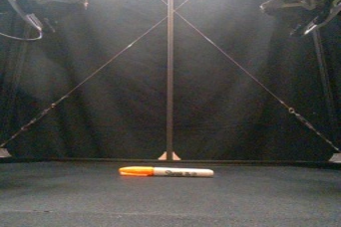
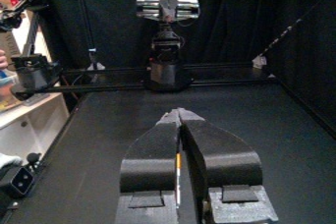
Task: Uncap the pen
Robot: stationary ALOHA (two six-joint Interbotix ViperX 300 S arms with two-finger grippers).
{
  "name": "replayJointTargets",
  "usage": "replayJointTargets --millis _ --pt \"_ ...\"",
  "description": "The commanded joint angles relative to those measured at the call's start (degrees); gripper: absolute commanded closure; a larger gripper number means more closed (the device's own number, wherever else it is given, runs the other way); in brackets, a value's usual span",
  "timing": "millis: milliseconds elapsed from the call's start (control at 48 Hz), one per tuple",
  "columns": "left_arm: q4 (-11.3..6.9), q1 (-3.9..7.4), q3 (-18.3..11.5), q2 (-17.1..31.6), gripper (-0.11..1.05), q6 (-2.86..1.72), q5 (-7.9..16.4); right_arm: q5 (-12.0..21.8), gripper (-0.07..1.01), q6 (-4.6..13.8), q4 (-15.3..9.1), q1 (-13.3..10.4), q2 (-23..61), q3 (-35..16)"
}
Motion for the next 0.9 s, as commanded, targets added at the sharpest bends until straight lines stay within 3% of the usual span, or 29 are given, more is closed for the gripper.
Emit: replayJointTargets --millis 21,104,333,542,708,896 --pt "-0.26 0.09 -0.88 4.22 1.02 0.0 -2.72 -1.23 0.97 0.26 0.26 -0.44 3.78 -0.79" --pt "-0.18 0.09 -1.14 7.65 0.95 0.26 -4.48 -1.67 0.91 0.44 0.44 -0.88 8.44 -1.14" --pt "-0.26 0.09 -1.85 19.16 0.75 0.0 -7.56 -2.11 0.72 0.44 0.44 -2.2 27.69 -5.71" --pt "-0.35 0.09 -2.81 27.6 0.49 0.18 -8.17 -2.11 0.36 0.44 0.53 -2.55 42.36 -11.34" --pt "-0.26 0.09 -3.16 31.29 0.27 0.26 -8.17 -2.02 0.12 0.44 0.53 -2.9 49.39 -14.59" --pt "-0.26 0.09 -3.78 33.75 0.07 0.35 -8.17 -1.85 0.1 0.44 0.53 -2.9 55.81 -17.58"
